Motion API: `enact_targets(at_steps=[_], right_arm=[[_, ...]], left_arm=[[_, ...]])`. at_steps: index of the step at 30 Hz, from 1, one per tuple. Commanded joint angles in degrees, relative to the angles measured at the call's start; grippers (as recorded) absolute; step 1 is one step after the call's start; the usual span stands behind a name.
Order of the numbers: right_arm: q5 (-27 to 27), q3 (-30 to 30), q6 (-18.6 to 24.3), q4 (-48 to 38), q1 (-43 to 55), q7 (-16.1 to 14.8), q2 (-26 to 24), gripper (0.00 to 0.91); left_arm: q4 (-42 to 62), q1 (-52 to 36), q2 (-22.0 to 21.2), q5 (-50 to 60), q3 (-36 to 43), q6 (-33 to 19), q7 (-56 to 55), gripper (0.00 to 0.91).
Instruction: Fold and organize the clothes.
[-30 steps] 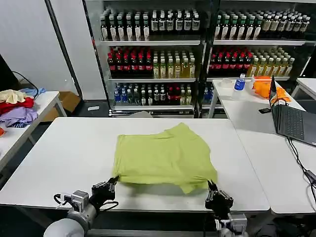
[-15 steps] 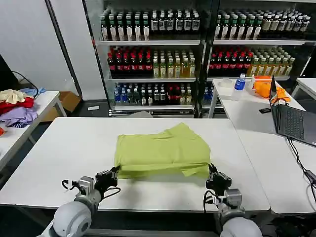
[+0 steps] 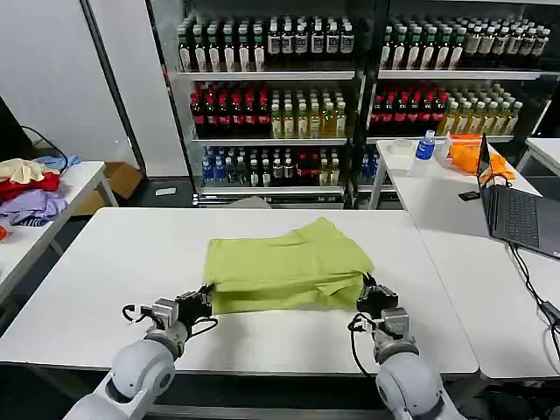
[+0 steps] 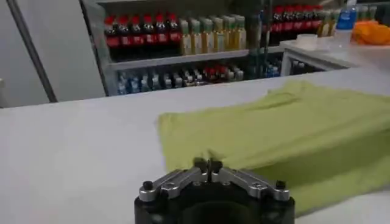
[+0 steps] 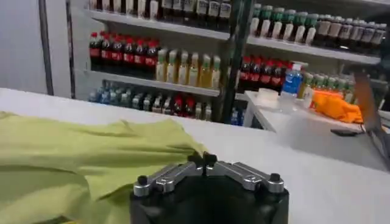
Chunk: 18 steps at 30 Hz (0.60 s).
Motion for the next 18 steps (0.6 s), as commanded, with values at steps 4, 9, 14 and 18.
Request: enact_targets(at_steps=[4, 9, 14, 18], right_arm=[[-5.37, -1.48, 0.71, -5.86, 3.15, -0.62, 1.32, 0.907], [-7.10, -1.59, 0.81, -5.84, 2.70, -1.35, 1.32, 0.907], [-6.86, -0.22, 1.37, -3.17, 0.62, -1.52, 1.14, 0.907], [-4.96, 1.82, 1.59, 0.22, -2.64, -1.63, 1.07, 0.907]], left_arm=[[2.34, -1.94, -0.71, 0.37, 1.03, -0.41, -0.37, 0.393], [2.34, -2.14, -1.34, 0.27, 1.17, -1.07, -0.21, 0.907], [1.91, -2.04, -1.98, 0.29, 1.32, -1.49, -0.13, 0.907], [0.94, -1.22, -2.32, 0.32, 0.72, -1.44, -0.28, 0.907]])
